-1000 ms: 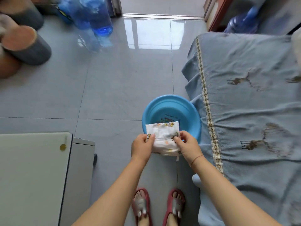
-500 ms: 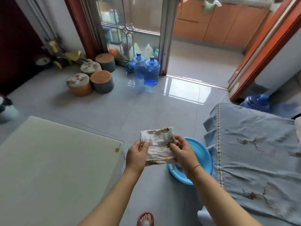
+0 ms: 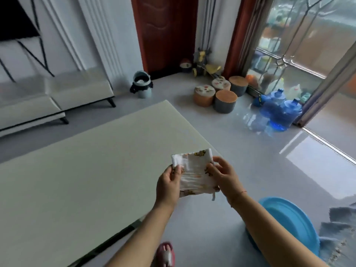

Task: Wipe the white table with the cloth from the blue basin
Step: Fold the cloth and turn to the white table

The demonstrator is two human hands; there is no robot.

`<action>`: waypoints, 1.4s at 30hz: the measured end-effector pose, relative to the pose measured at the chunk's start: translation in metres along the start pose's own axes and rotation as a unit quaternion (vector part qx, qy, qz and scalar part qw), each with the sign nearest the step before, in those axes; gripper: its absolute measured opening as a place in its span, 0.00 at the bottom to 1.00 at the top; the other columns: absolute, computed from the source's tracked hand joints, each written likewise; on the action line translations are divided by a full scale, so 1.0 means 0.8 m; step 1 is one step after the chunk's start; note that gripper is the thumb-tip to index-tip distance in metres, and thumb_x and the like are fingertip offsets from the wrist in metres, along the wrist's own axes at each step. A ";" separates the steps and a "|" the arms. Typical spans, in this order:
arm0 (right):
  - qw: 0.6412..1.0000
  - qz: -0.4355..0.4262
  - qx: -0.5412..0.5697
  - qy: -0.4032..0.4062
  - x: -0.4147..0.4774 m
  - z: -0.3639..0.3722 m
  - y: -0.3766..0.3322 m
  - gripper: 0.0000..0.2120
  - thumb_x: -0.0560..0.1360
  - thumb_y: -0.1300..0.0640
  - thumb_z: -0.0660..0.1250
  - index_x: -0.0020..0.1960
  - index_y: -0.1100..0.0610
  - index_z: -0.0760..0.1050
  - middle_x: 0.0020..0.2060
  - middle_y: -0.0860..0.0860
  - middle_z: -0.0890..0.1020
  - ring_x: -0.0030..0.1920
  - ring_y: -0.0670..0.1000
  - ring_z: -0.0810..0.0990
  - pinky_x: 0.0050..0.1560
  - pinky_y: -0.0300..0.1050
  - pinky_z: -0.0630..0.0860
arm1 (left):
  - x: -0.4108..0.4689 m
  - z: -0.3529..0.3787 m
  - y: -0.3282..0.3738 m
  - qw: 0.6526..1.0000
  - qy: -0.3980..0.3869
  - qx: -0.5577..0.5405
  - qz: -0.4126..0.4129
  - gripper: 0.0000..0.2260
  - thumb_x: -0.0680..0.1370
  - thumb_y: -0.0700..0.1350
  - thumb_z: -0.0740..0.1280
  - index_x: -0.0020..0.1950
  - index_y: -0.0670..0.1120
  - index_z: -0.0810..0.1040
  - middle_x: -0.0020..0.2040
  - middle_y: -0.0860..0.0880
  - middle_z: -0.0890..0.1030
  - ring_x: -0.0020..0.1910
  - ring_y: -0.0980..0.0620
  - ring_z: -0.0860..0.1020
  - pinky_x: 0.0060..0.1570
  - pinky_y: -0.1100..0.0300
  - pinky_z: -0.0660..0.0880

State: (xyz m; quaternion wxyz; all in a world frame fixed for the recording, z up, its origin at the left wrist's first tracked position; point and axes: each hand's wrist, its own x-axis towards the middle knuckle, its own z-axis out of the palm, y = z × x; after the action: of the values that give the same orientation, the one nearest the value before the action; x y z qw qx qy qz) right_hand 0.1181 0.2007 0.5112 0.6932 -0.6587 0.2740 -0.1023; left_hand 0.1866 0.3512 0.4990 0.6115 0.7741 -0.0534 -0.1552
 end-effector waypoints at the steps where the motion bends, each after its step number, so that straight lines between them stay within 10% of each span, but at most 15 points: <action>1: 1.000 0.001 -0.005 -0.020 -0.005 0.027 -0.001 0.05 0.78 0.60 0.62 0.49 0.53 0.76 0.38 0.52 0.82 0.36 0.49 0.77 0.29 0.42 0.73 | -0.006 -0.028 -0.004 1.000 0.024 0.002 -0.001 0.10 0.80 0.50 0.61 0.42 0.51 0.77 0.39 0.51 0.82 0.40 0.53 0.79 0.39 0.60 0.74; 23: 0.954 0.007 -0.097 -0.285 -0.230 0.647 0.062 0.10 0.80 0.63 0.57 0.50 0.49 0.72 0.31 0.50 0.75 0.29 0.48 0.71 0.22 0.37 0.67 | -0.171 -0.654 -0.170 0.957 0.284 0.027 -0.060 0.11 0.80 0.50 0.60 0.43 0.47 0.78 0.27 0.58 0.72 0.28 0.64 0.70 0.28 0.71 0.64; 42: 0.881 0.073 -0.218 -0.414 -0.210 0.917 0.167 0.14 0.77 0.63 0.61 0.58 0.47 0.71 0.39 0.61 0.76 0.38 0.55 0.74 0.37 0.52 0.75 | -0.135 -0.861 -0.335 0.913 0.362 -0.004 -0.187 0.12 0.80 0.51 0.60 0.43 0.47 0.77 0.37 0.53 0.80 0.39 0.53 0.77 0.38 0.58 0.71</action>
State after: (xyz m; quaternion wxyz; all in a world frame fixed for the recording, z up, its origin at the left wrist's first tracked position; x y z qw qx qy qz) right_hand 0.3275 0.9287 0.4095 0.5874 -0.7542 0.0247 0.2925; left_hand 0.2663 1.0874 0.4005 0.5514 0.7709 0.3179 0.0236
